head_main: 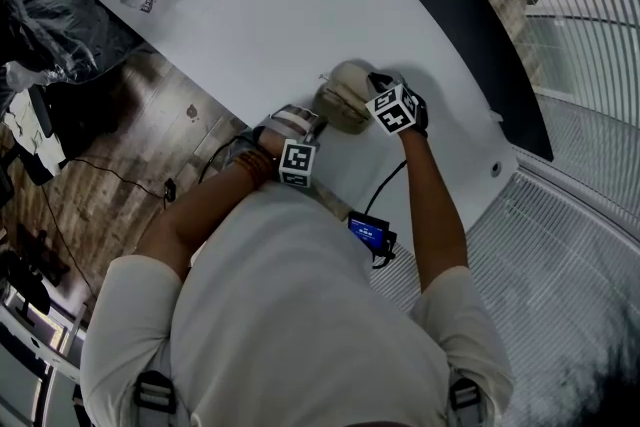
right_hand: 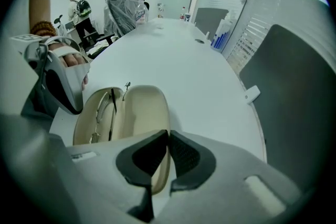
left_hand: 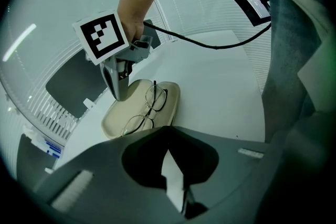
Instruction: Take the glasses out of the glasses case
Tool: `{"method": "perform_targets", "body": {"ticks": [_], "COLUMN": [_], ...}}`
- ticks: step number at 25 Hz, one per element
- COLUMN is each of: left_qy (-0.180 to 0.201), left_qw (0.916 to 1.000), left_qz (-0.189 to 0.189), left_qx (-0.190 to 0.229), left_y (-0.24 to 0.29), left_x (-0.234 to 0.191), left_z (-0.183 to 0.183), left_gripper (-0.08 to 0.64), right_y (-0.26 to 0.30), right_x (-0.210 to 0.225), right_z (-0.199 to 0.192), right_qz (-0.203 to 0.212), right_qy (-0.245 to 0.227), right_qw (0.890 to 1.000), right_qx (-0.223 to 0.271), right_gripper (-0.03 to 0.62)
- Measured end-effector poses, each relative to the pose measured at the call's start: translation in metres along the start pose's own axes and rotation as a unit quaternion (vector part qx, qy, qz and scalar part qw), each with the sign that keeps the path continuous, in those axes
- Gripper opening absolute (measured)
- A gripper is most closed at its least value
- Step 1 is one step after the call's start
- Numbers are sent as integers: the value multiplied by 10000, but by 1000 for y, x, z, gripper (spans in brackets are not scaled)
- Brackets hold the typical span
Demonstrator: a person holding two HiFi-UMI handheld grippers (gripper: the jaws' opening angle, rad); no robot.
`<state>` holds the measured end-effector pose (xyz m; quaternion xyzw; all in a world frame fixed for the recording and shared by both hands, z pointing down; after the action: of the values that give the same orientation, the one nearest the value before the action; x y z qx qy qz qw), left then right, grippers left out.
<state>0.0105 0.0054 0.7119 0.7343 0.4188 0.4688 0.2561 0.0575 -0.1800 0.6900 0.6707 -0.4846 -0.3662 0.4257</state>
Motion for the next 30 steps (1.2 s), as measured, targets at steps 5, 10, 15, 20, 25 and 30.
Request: {"method": "perform_targets", "body": {"ticks": [5,10,15,20,25,30], "left_qy": [-1,-14,6,37,61,72], "left_qw": [10000,9999,9999,9999,9999,9999], "left_qz": [-31,-110,-147,-125,-91,-50], "left_qx": [23,-11,-47,-49,-97,-98], "left_y": [3,3,4,3,1,-4], "left_x": [0,2,6,6,6,9], "left_z": [1,1,-4,-3,-6,-6], "left_gripper": [3,3,3,3,3,3], "right_y": [6,8,5,-4,-12,-23], "right_x": [2,2,0,-3,-5,-9], "right_z": [-1,0,4,3,4,3], "right_qz": [-14,-11,-59,-134,-160,-222], "right_qy": [-47,-92,-203,-120,-45,0], "right_qw": [10000,9999,9998,9998,9996,9991], "right_qx": [-29,-107,-43,96,217,359], "right_gripper": [25,26,26,31,41,41]}}
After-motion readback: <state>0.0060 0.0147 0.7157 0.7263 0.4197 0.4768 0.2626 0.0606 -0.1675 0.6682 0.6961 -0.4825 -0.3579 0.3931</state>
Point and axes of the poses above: the fingertips, and each gripper's own axes: y forward along the fingers, x to its right, z out of its top, the point moved 7 cm from there along -y, backward along the fingers, and after that the axes turned 12 degrees about y, right-handed, at the moved point
